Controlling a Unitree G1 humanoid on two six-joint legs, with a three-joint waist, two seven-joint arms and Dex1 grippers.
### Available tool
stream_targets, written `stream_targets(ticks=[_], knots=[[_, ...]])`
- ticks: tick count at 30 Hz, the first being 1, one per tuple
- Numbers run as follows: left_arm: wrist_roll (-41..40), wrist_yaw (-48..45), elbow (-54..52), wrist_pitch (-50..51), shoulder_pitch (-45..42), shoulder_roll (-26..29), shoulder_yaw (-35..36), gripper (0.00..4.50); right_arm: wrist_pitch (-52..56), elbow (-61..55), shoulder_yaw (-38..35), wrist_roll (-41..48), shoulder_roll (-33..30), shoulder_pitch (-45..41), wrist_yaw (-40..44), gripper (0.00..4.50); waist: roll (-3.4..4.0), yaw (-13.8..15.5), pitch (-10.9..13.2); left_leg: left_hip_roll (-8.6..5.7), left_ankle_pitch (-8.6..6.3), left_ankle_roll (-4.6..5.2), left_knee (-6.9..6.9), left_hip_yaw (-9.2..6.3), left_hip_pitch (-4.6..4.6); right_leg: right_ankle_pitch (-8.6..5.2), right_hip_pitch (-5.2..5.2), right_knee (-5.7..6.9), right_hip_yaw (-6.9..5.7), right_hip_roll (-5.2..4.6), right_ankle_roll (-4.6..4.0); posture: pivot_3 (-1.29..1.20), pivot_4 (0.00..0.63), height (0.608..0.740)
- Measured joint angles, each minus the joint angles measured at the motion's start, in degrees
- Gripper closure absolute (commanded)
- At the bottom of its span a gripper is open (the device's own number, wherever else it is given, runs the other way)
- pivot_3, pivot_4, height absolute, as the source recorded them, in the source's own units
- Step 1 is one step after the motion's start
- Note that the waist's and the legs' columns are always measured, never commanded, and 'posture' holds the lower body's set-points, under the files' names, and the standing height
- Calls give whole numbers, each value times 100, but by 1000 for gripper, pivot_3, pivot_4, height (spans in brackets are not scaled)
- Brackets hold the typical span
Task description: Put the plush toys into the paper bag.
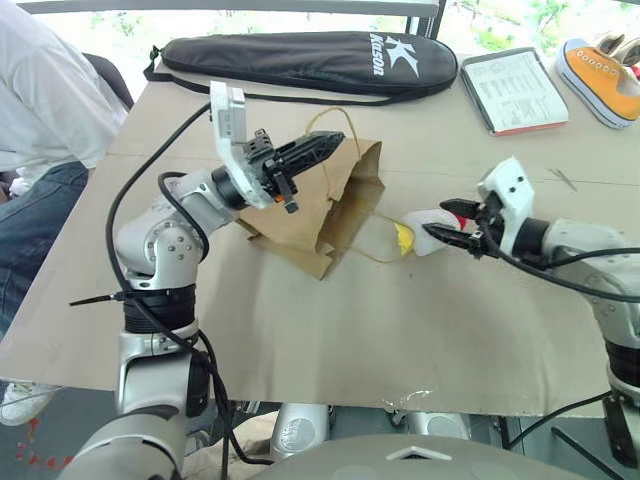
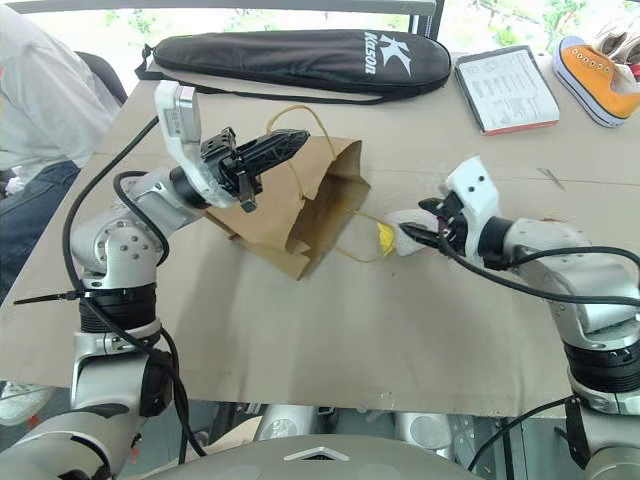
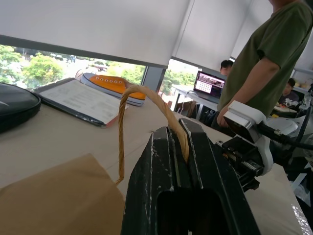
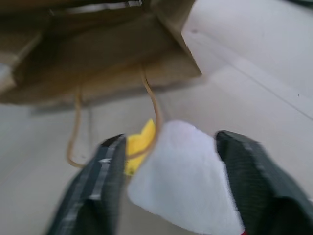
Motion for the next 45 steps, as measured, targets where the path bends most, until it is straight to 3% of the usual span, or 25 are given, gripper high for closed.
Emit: stream_targets(ticks=[2,8,10,18,22,29,33,37,38,39,45], knots=[[2,-11,0,-11,3,-1,4,4500,-36,237,279,-232,-2,-25,-44,1183,0,4,0,0,0,0,0,-1,-2,0,0,-1,0,0,0,0,150,740],[-6,200,-236,-14,164,-29,22,4500,-517,606,735,-783,-28,-174,-13,3869,-1,2,-1,2,0,0,1,-2,-1,0,1,1,0,-1,0,0,150,740],[-10,261,-299,-8,219,-31,28,4500,-558,605,690,-791,-30,-159,39,4431,-2,7,-1,2,0,0,6,-4,-1,0,2,3,-1,-1,0,0,150,740],[-119,435,-403,55,256,-47,109,4500,-614,471,-817,-431,-289,28,76,4492,-1,49,-1,2,-2,3,9,-3,-4,1,2,2,-1,-1,0,0,150,740],[-121,451,-392,59,239,-122,102,4500,-799,137,-871,-251,-172,-186,225,4492,-1,-25,0,7,-2,2,8,-2,1,0,2,6,2,6,0,0,150,740],[-123,438,-286,79,39,-176,99,4500,-1331,296,644,-654,581,-1012,360,4492,-1,-13,0,3,-2,3,10,-2,-3,1,1,2,0,3,0,0,150,740],[-140,448,-304,97,15,-257,76,4500,-2407,1520,1845,-1445,1225,-1599,674,4492,-1,-14,0,1,-2,2,13,-3,-3,1,1,5,-2,3,0,0,150,740],[-143,489,-499,103,153,-326,22,4500,-3547,3095,2190,-1732,1975,-2303,1185,4492,0,-28,0,3,-1,2,14,-2,-3,1,0,6,-1,2,0,0,150,740],[-143,493,-541,103,187,-360,-16,4500,-3759,3317,2220,-1734,2107,-2436,1337,3860,1,-31,1,5,-1,2,13,-4,-3,1,0,7,-3,3,0,0,150,740],[-142,511,-604,103,247,-369,-23,4500,-3978,3554,2237,-1743,2243,-2560,1483,3603,0,-32,0,7,-1,2,13,-4,-3,1,0,7,-4,4,0,0,150,740],[-124,686,-853,91,570,-359,16,4500,-4944,4613,2236,-1951,2655,-2665,1923,675,1,-20,0,3,-1,2,13,-2,-3,1,1,8,-6,-9,0,0,150,740]])
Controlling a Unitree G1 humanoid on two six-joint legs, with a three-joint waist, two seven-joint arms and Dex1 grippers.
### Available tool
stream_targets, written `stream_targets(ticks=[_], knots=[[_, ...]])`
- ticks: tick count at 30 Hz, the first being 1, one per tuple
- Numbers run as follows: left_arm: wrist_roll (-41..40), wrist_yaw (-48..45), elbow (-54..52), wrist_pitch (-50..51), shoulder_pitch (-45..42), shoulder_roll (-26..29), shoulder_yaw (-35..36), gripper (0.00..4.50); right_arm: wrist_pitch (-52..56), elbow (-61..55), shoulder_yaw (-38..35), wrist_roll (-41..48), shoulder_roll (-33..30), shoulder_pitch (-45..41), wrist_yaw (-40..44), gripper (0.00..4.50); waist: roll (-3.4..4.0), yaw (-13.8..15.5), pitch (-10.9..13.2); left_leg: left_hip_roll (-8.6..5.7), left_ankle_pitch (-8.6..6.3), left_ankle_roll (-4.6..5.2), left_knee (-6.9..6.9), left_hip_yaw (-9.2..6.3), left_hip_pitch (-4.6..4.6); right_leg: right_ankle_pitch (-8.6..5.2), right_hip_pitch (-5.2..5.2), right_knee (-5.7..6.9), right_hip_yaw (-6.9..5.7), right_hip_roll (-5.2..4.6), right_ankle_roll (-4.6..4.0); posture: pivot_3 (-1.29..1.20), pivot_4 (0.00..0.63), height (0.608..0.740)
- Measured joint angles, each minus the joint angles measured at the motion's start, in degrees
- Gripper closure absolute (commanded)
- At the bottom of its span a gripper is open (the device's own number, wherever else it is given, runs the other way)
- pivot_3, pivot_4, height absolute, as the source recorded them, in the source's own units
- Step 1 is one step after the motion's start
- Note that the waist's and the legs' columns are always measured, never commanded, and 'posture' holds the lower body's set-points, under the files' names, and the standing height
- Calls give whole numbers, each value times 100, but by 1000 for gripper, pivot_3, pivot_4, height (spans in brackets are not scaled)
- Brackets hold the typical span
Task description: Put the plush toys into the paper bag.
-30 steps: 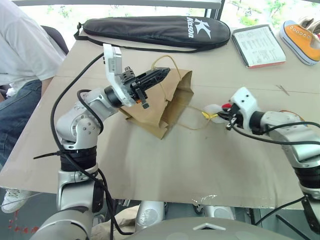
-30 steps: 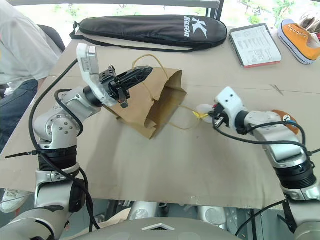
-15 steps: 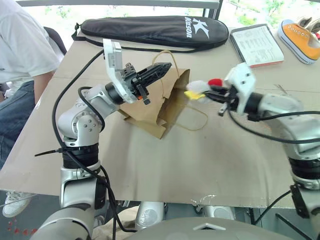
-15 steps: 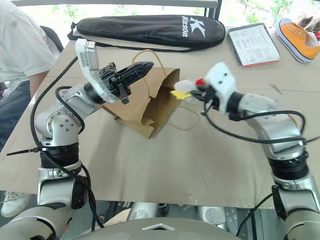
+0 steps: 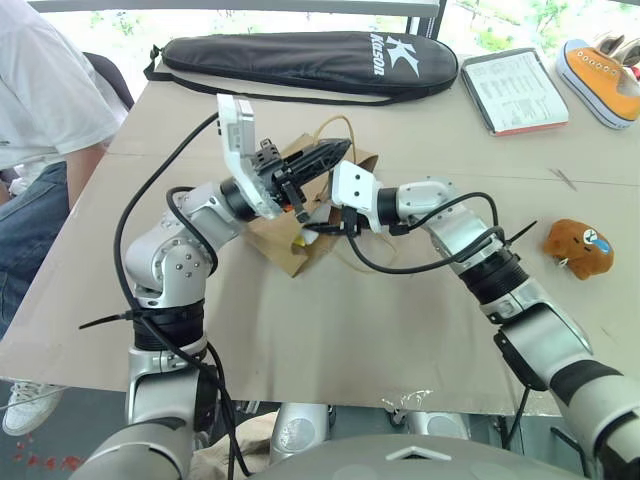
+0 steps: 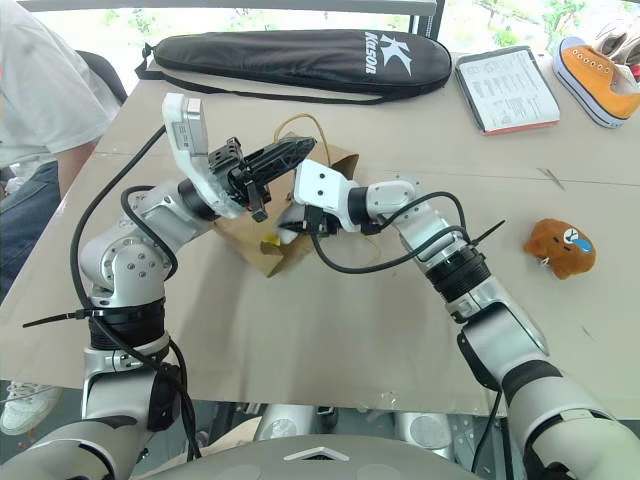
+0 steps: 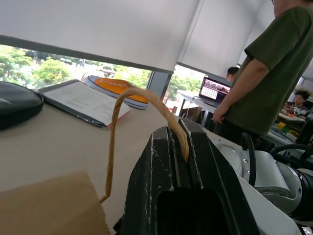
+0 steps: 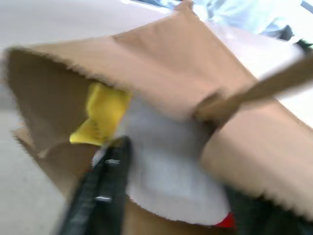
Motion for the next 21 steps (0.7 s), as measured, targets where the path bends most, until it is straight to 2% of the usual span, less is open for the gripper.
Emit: stream_targets(ticks=[4,9,11,15,18,19,21], knots=[[-3,93,-144,-8,80,7,53,4500,-182,-44,-67,-162,-185,284,7,675,0,8,0,0,0,-1,0,-2,0,0,0,2,-3,-3,0,0,150,740],[-7,173,-215,-20,256,39,206,4500,203,-1129,-576,-185,-856,1021,-193,675,1,5,0,0,0,-1,0,-1,0,0,0,6,-3,-12,0,0,150,740],[-10,172,-233,-45,255,22,214,4500,975,-2471,-1168,178,-1162,1743,-423,675,1,41,0,2,0,-1,-1,-10,-1,-1,0,9,-7,-15,-1,0,150,740],[4,176,-193,-117,277,-2,245,4500,2331,-4248,-2332,917,-1592,2479,-889,675,1,32,0,0,-1,-1,0,-1,1,0,1,6,-3,-20,0,0,150,740],[3,186,-194,-132,274,-57,200,4500,3097,-5042,-2955,1256,-1824,2809,-1244,675,2,23,0,-1,-1,-1,-1,-1,7,0,3,12,-4,-11,-1,0,150,740],[0,192,-191,-134,283,-94,201,4500,3475,-5297,-3278,1284,-2074,3051,-1427,675,1,42,0,-2,-1,0,-1,-2,4,0,3,10,-4,-11,0,0,150,740],[1,211,-183,-135,286,-121,197,4500,3867,-5368,-3649,1195,-2367,3290,-1662,675,2,57,0,-8,-2,2,0,1,1,0,3,6,-1,-14,0,0,150,740]])
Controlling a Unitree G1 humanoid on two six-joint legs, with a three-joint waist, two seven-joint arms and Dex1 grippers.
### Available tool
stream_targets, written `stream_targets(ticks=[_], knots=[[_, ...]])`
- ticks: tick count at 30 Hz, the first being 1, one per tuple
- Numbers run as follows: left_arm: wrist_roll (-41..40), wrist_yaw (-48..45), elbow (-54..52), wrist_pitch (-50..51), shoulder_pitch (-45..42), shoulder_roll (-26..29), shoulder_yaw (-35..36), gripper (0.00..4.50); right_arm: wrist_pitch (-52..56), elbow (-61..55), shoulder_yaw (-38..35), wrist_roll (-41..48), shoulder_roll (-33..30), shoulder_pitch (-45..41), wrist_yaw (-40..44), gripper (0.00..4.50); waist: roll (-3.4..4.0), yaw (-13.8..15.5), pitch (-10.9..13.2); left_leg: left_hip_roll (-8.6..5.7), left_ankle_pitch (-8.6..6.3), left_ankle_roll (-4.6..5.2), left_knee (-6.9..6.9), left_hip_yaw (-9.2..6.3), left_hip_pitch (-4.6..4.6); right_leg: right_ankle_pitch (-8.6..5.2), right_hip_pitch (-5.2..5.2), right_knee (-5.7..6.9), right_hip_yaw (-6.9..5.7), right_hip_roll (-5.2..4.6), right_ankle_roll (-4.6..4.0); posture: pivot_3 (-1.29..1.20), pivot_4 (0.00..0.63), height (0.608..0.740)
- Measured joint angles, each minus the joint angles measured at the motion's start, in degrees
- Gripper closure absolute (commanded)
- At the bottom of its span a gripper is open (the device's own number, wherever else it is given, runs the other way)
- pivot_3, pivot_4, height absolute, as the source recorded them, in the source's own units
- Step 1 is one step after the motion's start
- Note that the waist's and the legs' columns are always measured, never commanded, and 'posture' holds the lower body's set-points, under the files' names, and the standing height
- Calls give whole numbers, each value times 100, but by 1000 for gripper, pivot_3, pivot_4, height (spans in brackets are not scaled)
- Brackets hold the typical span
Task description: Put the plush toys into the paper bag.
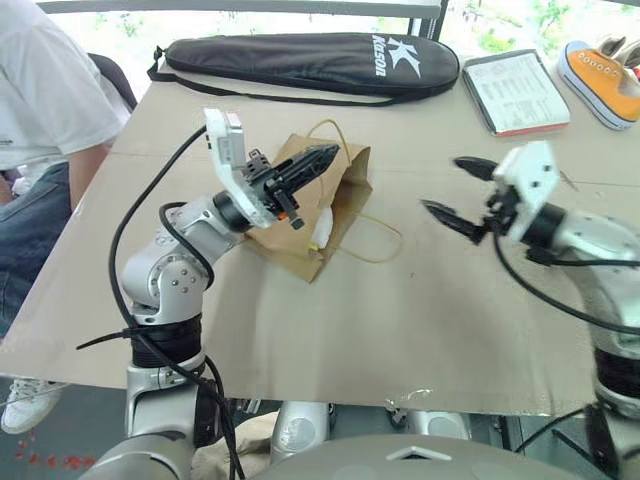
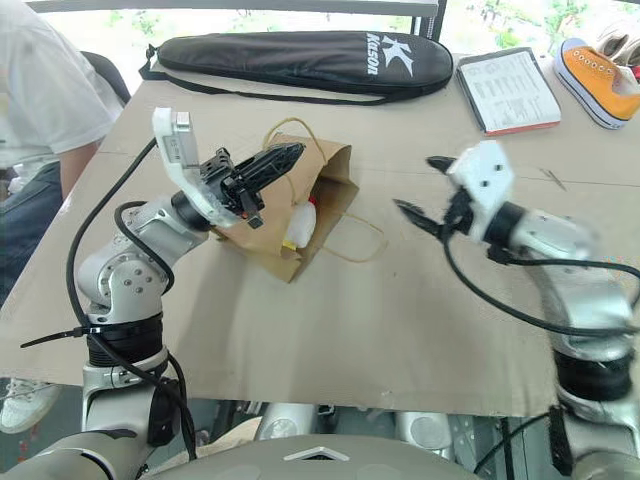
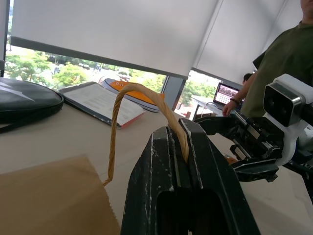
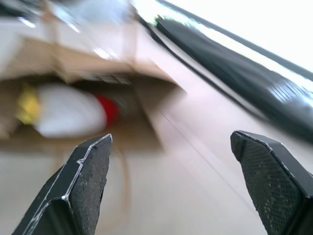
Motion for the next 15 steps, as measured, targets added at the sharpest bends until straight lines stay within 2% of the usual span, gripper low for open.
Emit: stream_targets(ticks=[2,4,10,14,15], knots=[[1,35,3,-12,19,-40,2,4500,501,129,-450,-340,-704,531,-270,675,0,56,0,-2,-5,9,3,5,-2,0,2,-8,2,0,1,0,150,740],[1,73,2,-24,31,-125,-6,4500,927,549,-588,-709,-1364,939,-425,675,2,89,-1,-2,-8,14,7,12,0,0,3,-10,8,2,1,0,150,740],[4,85,-10,-29,87,-231,-203,4500,1282,1750,-341,-1009,-1746,887,-518,675,5,-15,-3,6,-8,14,9,14,7,-1,2,-6,24,29,1,0,150,740],[3,123,-27,-36,106,-226,-185,4500,1191,1933,-245,-990,-1771,870,-429,2343,5,-15,-3,7,-8,14,9,12,2,-1,2,-10,24,29,2,0,150,740],[3,147,-39,-37,130,-225,-170,4500,1191,1930,-250,-969,-1775,874,-410,2564,5,-13,-3,7,-8,14,9,12,2,-1,2,-10,24,27,2,0,150,740]])
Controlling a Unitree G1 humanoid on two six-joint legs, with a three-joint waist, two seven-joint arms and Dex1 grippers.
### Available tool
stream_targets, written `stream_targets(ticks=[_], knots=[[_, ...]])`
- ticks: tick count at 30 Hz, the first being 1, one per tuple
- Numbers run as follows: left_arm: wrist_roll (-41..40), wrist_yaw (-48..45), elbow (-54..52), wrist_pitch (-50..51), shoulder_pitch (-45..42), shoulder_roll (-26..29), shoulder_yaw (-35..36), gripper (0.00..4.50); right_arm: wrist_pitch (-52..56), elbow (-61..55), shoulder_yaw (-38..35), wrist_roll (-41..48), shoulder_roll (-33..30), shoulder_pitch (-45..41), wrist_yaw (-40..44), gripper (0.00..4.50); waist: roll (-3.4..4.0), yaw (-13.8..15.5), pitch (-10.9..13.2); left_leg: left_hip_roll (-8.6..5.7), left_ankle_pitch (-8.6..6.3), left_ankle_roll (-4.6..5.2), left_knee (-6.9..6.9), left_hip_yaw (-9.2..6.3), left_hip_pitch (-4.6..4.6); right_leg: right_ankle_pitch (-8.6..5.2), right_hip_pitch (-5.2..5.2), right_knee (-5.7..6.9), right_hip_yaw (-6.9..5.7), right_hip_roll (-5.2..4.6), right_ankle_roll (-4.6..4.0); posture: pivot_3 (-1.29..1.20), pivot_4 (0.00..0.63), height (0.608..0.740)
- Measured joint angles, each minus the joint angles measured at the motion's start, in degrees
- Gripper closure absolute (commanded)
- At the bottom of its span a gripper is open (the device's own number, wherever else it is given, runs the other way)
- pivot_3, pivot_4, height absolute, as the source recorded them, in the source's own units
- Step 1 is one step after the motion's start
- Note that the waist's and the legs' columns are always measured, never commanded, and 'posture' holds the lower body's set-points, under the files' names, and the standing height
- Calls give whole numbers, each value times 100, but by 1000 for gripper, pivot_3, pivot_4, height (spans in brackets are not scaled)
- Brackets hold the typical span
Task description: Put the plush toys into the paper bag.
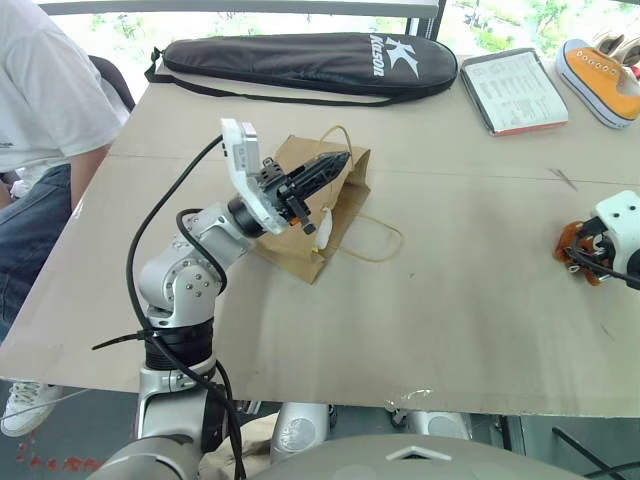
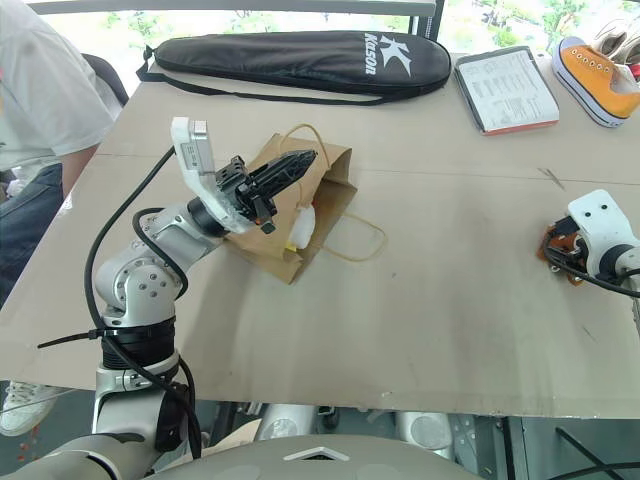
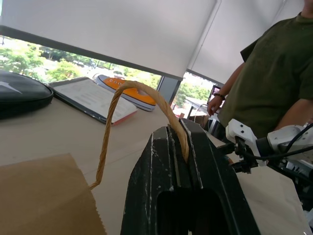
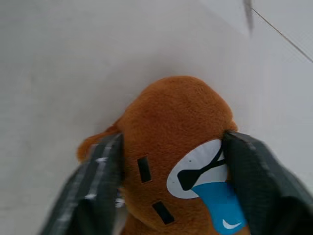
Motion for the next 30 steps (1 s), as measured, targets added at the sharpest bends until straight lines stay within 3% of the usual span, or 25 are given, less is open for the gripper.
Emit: stream_targets(ticks=[1,3,5,8,11,15,16,21,29,30], knots=[[-1,26,-1,0,14,5,17,4500,2,-15,-10,21,-5,13,31,3249,0,1,0,0,0,0,1,0,0,0,0,0,0,-1,0,0,150,740],[-1,54,-4,-2,24,8,36,4500,6,-64,-54,57,-23,53,88,4021,0,8,0,-1,0,0,2,0,0,0,0,0,0,-1,1,0,150,740],[-10,65,-5,-4,33,9,75,4500,15,-168,-188,177,1,72,160,4449,0,11,0,-1,0,0,2,-1,0,0,0,0,0,0,1,0,150,740],[-107,123,0,-2,27,3,191,4500,-23,-744,-513,856,327,-17,538,4449,0,-24,0,4,0,0,3,-3,1,1,0,2,1,5,1,0,150,740],[-233,133,54,35,-70,-14,206,4500,-292,-1563,-328,1617,971,-476,864,4449,1,-62,1,11,0,-1,4,-6,4,1,0,8,0,13,1,0,150,740],[-407,116,244,93,-304,46,268,4500,-697,-1737,1087,1676,1896,-1463,772,4449,0,-29,0,5,1,-2,9,-12,0,1,0,8,-7,8,1,0,150,740],[-436,91,347,143,-348,137,302,4500,-1015,-1321,1708,1355,2261,-1866,699,4449,0,-36,1,4,1,-2,16,-10,-3,1,-1,7,-5,7,1,0,150,740],[-452,31,440,192,-502,214,253,4500,-2106,249,3041,600,3461,-2898,569,4449,-1,-7,2,-1,1,-1,17,-16,-12,1,-3,6,-17,-2,1,0,150,740],[-443,19,294,176,-413,345,222,4500,-3582,2573,3378,175,4590,-4015,926,4449,-2,-62,3,6,0,-2,18,-15,-7,2,-4,17,-20,-2,2,0,150,740],[-433,39,284,174,-379,385,240,4500,-3635,2790,3357,236,4670,-4092,1111,4177,-1,-59,3,5,0,-2,18,-14,-6,2,-4,17,-19,-3,2,0,150,740]])
